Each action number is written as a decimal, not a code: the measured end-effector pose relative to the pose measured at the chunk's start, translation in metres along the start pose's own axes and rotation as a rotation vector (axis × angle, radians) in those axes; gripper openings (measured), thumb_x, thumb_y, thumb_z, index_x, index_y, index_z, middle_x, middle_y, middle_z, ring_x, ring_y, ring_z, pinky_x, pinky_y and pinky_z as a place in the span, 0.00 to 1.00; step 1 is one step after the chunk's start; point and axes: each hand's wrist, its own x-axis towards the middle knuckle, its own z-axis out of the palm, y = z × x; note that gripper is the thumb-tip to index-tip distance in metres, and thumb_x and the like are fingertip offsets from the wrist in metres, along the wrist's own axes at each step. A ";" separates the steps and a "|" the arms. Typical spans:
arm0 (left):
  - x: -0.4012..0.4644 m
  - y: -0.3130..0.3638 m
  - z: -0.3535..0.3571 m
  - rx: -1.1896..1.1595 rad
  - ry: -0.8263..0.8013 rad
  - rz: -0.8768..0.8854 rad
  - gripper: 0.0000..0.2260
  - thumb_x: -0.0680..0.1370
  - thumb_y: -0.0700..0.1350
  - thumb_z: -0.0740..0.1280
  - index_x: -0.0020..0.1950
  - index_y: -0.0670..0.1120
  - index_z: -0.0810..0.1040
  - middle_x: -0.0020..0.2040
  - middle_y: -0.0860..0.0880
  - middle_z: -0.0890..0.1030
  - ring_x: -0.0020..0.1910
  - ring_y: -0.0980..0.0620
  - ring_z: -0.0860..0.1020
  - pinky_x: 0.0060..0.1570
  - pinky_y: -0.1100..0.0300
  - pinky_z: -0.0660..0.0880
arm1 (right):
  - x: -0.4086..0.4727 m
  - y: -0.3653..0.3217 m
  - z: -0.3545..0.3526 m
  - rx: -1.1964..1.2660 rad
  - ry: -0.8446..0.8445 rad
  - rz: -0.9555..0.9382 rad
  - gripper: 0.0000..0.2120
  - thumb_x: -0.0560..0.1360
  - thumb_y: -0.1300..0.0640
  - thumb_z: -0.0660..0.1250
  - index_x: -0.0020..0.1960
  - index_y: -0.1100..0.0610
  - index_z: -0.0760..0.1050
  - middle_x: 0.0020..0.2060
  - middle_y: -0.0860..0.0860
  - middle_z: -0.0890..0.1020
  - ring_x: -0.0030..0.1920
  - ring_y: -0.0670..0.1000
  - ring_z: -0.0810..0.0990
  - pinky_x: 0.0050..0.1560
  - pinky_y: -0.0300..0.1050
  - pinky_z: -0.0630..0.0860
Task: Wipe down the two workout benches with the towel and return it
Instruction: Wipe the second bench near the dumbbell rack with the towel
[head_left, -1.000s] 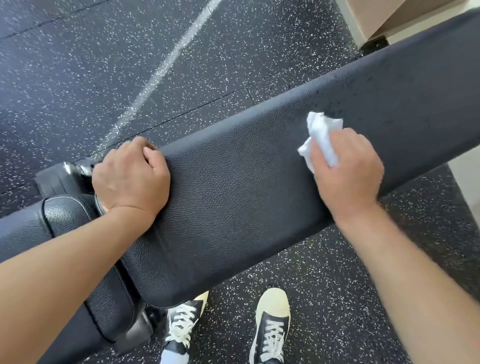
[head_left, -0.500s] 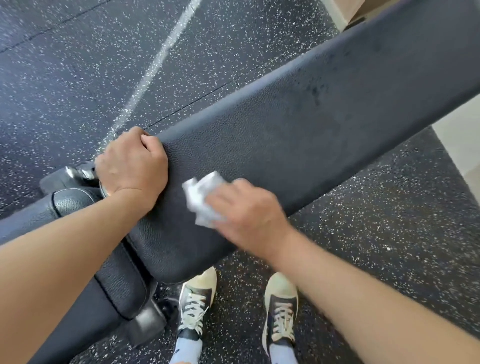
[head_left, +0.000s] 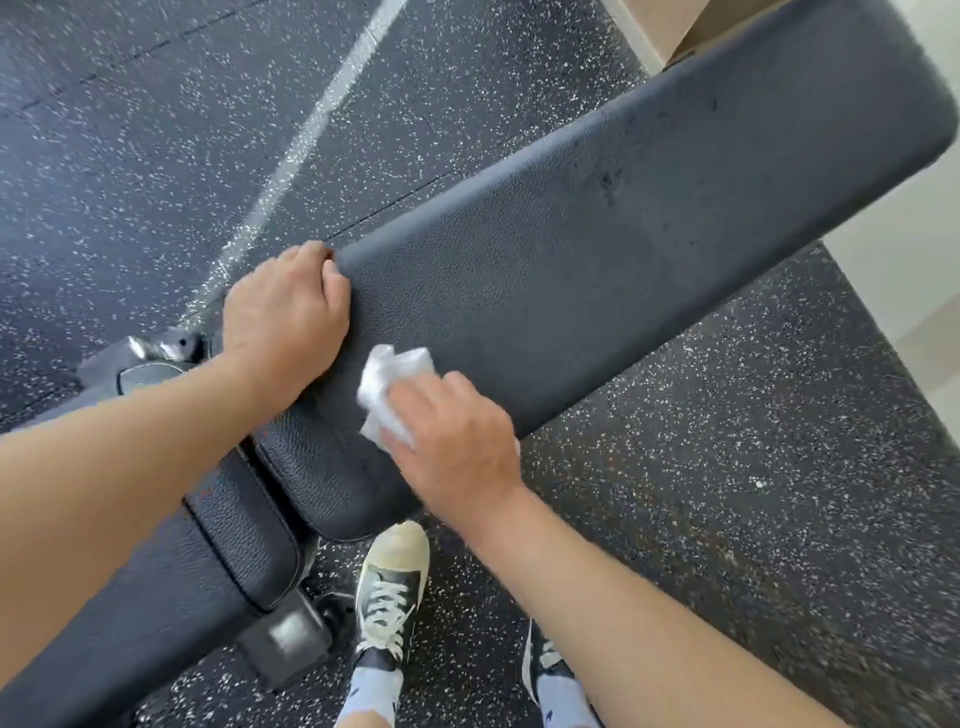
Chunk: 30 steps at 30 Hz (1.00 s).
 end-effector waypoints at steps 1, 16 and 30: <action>0.001 -0.001 0.000 0.000 -0.010 0.053 0.13 0.84 0.51 0.52 0.53 0.45 0.73 0.49 0.40 0.81 0.48 0.35 0.78 0.45 0.44 0.71 | -0.010 -0.021 0.004 0.037 -0.006 -0.062 0.08 0.74 0.53 0.70 0.53 0.53 0.80 0.44 0.51 0.82 0.34 0.53 0.72 0.28 0.47 0.70; 0.030 0.053 0.003 -0.096 -0.149 0.184 0.21 0.83 0.56 0.52 0.70 0.47 0.67 0.66 0.40 0.77 0.63 0.37 0.76 0.60 0.42 0.72 | 0.010 0.238 -0.063 -0.076 0.172 0.505 0.17 0.82 0.42 0.61 0.52 0.56 0.75 0.46 0.55 0.79 0.46 0.62 0.77 0.39 0.51 0.68; 0.125 0.150 0.027 -0.147 -0.081 -0.105 0.19 0.79 0.52 0.54 0.37 0.40 0.71 0.37 0.41 0.75 0.40 0.39 0.74 0.44 0.53 0.69 | -0.030 0.071 -0.026 0.175 0.063 0.006 0.11 0.73 0.48 0.76 0.49 0.52 0.78 0.38 0.50 0.78 0.35 0.54 0.73 0.28 0.47 0.72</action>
